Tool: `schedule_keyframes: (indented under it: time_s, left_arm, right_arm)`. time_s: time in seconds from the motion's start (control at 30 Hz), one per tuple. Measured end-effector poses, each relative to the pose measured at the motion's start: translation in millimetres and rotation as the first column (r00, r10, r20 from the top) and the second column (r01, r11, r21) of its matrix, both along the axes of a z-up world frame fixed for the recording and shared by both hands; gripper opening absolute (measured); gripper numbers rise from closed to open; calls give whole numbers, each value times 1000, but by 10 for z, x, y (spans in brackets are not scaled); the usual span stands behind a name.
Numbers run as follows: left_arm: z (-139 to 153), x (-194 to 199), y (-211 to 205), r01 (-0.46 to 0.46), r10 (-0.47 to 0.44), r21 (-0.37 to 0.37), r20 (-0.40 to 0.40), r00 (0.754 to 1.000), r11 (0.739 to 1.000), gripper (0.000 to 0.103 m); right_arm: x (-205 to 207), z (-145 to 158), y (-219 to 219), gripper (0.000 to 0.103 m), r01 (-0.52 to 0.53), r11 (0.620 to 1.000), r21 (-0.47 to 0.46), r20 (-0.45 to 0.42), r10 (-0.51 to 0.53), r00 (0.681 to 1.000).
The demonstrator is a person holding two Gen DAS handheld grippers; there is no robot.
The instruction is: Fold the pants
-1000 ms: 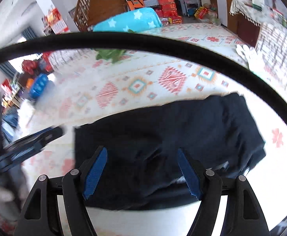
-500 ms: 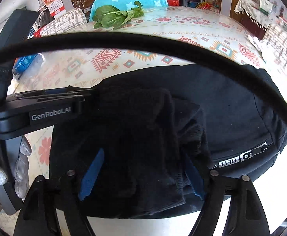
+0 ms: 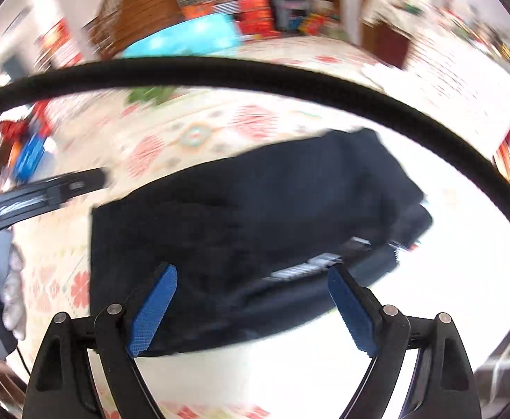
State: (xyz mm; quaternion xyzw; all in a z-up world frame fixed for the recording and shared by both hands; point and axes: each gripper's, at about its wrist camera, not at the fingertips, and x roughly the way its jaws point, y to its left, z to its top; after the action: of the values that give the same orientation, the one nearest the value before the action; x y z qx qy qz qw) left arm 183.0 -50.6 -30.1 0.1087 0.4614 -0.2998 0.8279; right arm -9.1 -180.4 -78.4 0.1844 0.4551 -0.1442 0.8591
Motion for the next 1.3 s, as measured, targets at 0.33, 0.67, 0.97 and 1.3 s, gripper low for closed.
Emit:
schedule_keyframes:
  time_s: [0.33, 0.67, 0.97, 1.3]
  left_arm:
    - [228, -223, -964, 76, -76, 56, -4, 997, 996, 72]
    - [46, -110, -2086, 175, -174, 117, -21, 984, 978, 72]
    - [-317, 41, -2762, 248, -238, 154, -83, 968, 956, 72]
    - [-618, 183, -3004, 276, -246, 167, -180, 952, 946, 72]
  right_arm:
    - [-662, -232, -1181, 91, 225, 953, 203, -3, -229, 973]
    - [-648, -370, -1613, 91, 176, 941, 291, 16, -188, 982]
    - [-329, -469, -1582, 91, 95, 940, 328, 34, -112, 993]
    - [-94, -524, -1595, 92, 63, 936, 345, 55, -87, 995]
